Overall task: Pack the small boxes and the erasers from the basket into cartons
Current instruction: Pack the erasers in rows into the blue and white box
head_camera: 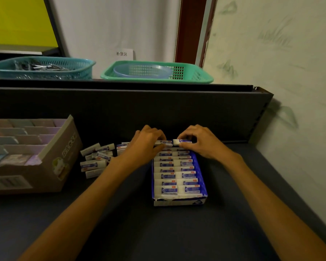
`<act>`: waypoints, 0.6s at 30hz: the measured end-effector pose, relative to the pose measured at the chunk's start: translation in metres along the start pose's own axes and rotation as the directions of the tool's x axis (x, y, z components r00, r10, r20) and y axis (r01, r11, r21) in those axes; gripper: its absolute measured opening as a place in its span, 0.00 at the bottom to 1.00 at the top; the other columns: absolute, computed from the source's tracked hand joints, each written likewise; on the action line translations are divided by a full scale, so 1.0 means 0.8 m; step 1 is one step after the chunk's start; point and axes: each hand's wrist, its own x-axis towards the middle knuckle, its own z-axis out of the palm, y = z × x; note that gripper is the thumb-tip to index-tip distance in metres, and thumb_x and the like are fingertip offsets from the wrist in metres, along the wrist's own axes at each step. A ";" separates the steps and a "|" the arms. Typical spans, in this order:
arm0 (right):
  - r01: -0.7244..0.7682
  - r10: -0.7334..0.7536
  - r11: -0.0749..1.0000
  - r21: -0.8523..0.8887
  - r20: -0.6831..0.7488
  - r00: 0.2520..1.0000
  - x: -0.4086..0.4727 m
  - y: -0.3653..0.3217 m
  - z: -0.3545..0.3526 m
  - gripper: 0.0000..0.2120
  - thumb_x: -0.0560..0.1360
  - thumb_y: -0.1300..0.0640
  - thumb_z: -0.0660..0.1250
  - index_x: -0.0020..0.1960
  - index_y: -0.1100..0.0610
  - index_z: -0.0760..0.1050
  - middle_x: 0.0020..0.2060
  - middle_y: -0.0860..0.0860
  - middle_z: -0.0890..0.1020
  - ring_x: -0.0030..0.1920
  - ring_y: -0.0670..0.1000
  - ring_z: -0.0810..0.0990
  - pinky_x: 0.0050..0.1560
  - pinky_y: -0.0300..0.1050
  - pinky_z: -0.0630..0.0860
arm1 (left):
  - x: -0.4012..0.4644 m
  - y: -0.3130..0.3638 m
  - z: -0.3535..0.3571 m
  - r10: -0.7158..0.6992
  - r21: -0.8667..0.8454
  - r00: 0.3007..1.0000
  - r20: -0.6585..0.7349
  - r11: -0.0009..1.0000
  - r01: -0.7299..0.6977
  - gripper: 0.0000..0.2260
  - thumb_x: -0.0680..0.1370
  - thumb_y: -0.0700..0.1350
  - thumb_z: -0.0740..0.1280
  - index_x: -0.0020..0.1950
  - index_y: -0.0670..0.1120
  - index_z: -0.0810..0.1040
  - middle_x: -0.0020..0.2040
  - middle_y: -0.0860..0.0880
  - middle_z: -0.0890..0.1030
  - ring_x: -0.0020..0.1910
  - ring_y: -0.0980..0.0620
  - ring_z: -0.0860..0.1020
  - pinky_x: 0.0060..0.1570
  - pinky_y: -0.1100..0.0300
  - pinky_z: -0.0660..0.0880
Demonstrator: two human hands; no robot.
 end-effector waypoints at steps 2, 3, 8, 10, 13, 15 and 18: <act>0.014 -0.012 0.998 -0.055 0.033 0.999 0.002 0.000 0.002 0.10 0.75 0.49 0.67 0.56 0.47 0.76 0.53 0.43 0.75 0.56 0.44 0.70 0.59 0.43 0.65 | 0.002 0.000 0.002 -0.004 0.030 1.000 0.011 1.000 0.004 0.11 0.77 0.50 0.64 0.59 0.52 0.74 0.56 0.52 0.76 0.60 0.53 0.67 0.59 0.54 0.65; 0.021 -0.019 0.997 -0.069 0.041 0.999 0.003 0.001 0.003 0.10 0.76 0.49 0.66 0.57 0.47 0.76 0.52 0.43 0.75 0.55 0.44 0.70 0.59 0.43 0.65 | 0.003 -0.001 0.003 -0.008 0.034 1.000 0.022 0.999 0.008 0.12 0.77 0.50 0.64 0.60 0.52 0.74 0.57 0.52 0.76 0.61 0.53 0.67 0.60 0.54 0.64; 0.041 -0.034 0.994 -0.106 0.061 0.998 0.004 0.001 0.004 0.11 0.75 0.48 0.66 0.57 0.47 0.76 0.53 0.43 0.76 0.54 0.43 0.68 0.58 0.43 0.62 | 0.004 -0.005 0.001 -0.003 0.061 0.997 0.075 0.998 -0.002 0.13 0.77 0.52 0.63 0.62 0.56 0.74 0.59 0.52 0.74 0.62 0.53 0.66 0.60 0.55 0.64; 0.046 -0.038 0.991 -0.123 0.065 0.997 0.003 0.002 0.005 0.12 0.75 0.48 0.68 0.57 0.47 0.77 0.54 0.43 0.75 0.55 0.43 0.68 0.59 0.43 0.62 | 0.004 -0.002 -0.002 -0.011 0.073 0.996 0.090 0.997 0.004 0.13 0.77 0.51 0.64 0.62 0.55 0.74 0.60 0.51 0.73 0.63 0.53 0.65 0.60 0.55 0.63; 0.051 -0.042 0.988 -0.149 0.064 0.997 0.003 0.003 0.008 0.13 0.74 0.48 0.68 0.58 0.46 0.77 0.55 0.42 0.75 0.56 0.43 0.67 0.60 0.43 0.61 | 0.007 0.001 -0.003 0.019 0.112 0.994 0.104 0.993 -0.030 0.14 0.77 0.50 0.64 0.62 0.54 0.74 0.61 0.52 0.74 0.64 0.53 0.65 0.62 0.54 0.64; 0.051 -0.043 0.986 -0.157 0.056 0.997 0.004 0.004 0.009 0.13 0.74 0.47 0.68 0.58 0.46 0.76 0.55 0.42 0.75 0.56 0.42 0.67 0.61 0.44 0.61 | 0.010 -0.001 -0.001 0.031 0.134 0.992 0.118 0.990 -0.047 0.13 0.77 0.50 0.65 0.62 0.53 0.75 0.60 0.53 0.75 0.64 0.52 0.64 0.62 0.53 0.65; 0.056 -0.047 0.985 -0.161 0.058 0.997 0.004 0.005 0.011 0.13 0.74 0.48 0.68 0.58 0.46 0.77 0.55 0.43 0.76 0.56 0.43 0.68 0.62 0.45 0.62 | 0.013 -0.005 0.002 0.002 0.104 0.990 0.138 0.994 -0.016 0.14 0.76 0.50 0.66 0.61 0.54 0.75 0.60 0.53 0.74 0.63 0.52 0.65 0.61 0.53 0.67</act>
